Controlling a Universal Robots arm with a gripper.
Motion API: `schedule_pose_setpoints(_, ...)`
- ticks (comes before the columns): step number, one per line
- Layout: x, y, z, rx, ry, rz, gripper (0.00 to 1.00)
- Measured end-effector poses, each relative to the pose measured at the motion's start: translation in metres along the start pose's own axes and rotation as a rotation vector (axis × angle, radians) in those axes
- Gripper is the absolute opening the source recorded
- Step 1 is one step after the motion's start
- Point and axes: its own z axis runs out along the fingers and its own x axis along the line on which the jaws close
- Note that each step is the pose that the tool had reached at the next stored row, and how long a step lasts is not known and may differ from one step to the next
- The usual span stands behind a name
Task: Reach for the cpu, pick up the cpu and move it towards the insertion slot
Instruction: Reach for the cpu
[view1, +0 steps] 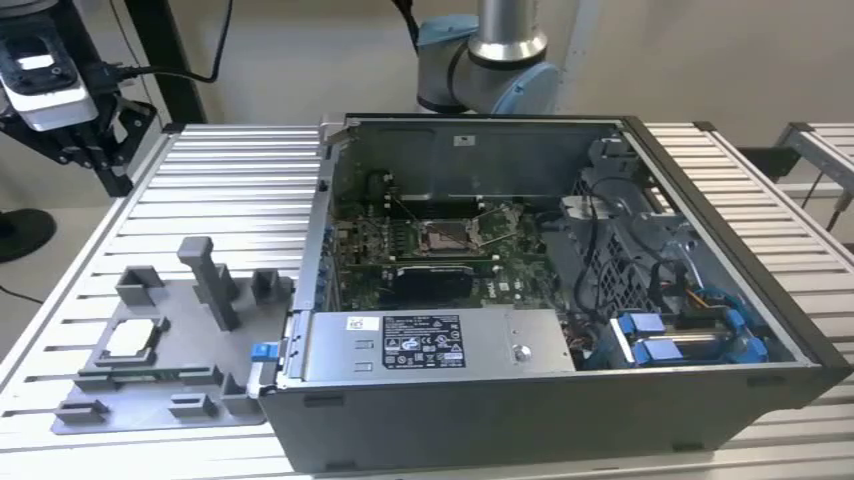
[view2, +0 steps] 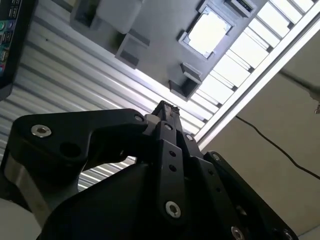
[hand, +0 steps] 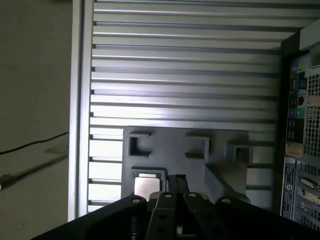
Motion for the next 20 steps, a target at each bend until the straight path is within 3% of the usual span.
schedule_pose_setpoints(20, 0.0173, -0.0421, -0.0004, 0.0001, 0.0, 0.0, 0.0)
